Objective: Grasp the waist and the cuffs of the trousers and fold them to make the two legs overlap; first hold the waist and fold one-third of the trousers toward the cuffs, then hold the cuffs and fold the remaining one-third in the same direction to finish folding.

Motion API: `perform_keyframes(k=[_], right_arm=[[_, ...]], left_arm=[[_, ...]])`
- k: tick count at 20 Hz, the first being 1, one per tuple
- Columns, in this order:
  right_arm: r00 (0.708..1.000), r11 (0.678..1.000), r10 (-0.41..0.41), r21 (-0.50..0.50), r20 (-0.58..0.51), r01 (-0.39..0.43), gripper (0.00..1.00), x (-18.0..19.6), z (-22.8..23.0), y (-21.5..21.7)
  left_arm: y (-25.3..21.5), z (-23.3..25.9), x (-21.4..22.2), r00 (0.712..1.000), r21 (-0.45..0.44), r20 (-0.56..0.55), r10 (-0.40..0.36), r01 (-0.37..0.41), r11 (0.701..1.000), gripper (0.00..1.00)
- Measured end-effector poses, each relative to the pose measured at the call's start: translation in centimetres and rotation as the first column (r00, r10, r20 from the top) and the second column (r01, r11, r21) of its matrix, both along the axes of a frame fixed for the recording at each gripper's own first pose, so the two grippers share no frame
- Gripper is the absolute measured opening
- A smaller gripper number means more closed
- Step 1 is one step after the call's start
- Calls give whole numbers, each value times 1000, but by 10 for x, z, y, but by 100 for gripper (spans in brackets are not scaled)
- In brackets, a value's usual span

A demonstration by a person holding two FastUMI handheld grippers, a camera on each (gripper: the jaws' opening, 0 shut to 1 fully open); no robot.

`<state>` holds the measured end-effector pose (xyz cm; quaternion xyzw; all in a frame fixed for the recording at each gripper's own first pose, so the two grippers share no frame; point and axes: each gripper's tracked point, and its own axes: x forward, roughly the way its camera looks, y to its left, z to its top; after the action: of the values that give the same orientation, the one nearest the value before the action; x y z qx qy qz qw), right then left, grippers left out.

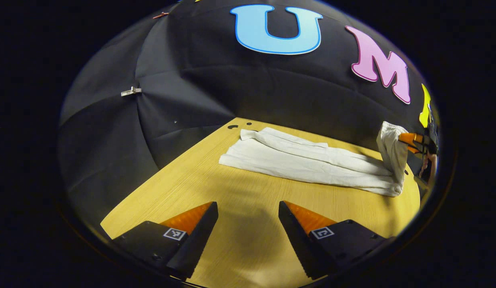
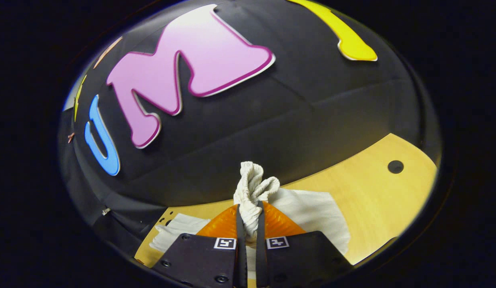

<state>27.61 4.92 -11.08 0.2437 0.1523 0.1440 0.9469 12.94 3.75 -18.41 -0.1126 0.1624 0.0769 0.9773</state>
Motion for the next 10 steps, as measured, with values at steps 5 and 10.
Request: perform_keyframes(k=[5, 10], right_arm=[[998, 998, 57, 19, -19, -57, 12, -9, -34, 49], [992, 992, 123, 24, -28, -122, 25, -24, -60, 80]], left_arm=[[5, -3, 22, 1000, -60, 17, -1, 2, 998, 96], [9, 19, 57, 997, -128, 77, 11, -1, 992, 96]])
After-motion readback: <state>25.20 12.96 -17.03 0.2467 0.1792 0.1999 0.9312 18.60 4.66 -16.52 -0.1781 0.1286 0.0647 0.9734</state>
